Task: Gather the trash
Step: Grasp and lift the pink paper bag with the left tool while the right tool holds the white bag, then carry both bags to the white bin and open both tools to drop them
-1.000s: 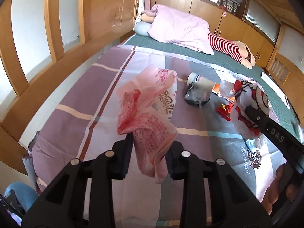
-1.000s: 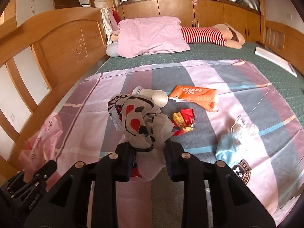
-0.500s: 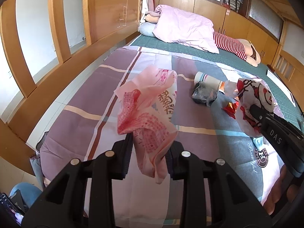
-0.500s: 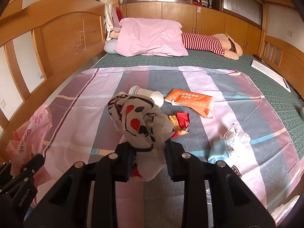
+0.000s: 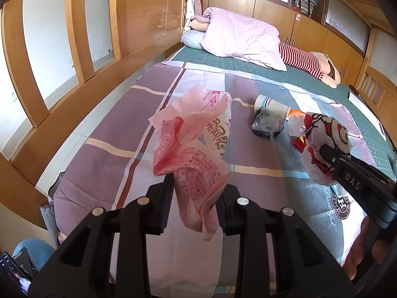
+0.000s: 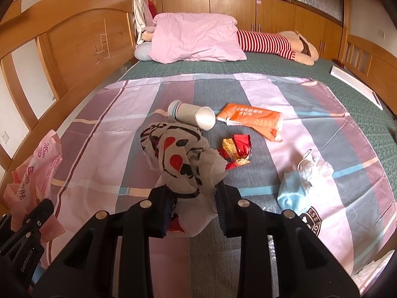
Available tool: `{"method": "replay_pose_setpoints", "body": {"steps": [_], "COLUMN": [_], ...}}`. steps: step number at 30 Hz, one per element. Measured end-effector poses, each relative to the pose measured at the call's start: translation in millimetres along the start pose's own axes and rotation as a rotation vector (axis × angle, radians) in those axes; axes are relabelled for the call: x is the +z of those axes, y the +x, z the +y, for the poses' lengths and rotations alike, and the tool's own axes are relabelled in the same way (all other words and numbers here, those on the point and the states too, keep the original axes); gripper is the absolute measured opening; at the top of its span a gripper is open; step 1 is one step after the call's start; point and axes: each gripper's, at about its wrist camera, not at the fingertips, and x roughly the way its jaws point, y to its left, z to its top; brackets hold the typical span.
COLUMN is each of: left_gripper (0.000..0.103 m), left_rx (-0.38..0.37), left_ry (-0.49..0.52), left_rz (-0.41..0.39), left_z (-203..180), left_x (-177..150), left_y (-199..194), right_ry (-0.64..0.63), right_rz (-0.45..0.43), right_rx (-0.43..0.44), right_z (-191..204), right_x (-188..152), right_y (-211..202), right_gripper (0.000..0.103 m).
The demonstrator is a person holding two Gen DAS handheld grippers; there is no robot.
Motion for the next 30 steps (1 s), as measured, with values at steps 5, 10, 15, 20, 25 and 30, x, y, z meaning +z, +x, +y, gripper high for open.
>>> {"method": "replay_pose_setpoints", "body": {"steps": [5, 10, 15, 20, 25, 30], "left_gripper": [0.031, 0.031, 0.031, 0.031, 0.031, 0.031], "left_rx": [-0.008, -0.035, -0.092, -0.166, -0.342, -0.520], "left_ry": [0.004, 0.012, 0.025, 0.038, 0.027, -0.004], "left_rz": [-0.004, -0.008, 0.015, 0.036, 0.076, 0.134], "left_z": [0, -2, -10, -19, -25, -37], "left_x": [0, -1, -3, -5, -7, -11], "left_y": [-1, -2, 3, 3, 1, -1], "right_ry": [0.015, 0.056, 0.178, 0.432, 0.434, 0.360], "right_rz": [0.040, 0.047, -0.023, -0.076, -0.089, -0.042], "right_rx": [0.012, 0.039, 0.103, 0.264, 0.123, -0.166], "right_z": [-1, -7, -31, -90, -149, -205], "right_x": [-2, -3, -12, -35, -36, -67], "right_y": [6, 5, -23, -66, -131, -192], "right_gripper": [0.030, 0.030, 0.030, 0.030, 0.032, 0.032]}}
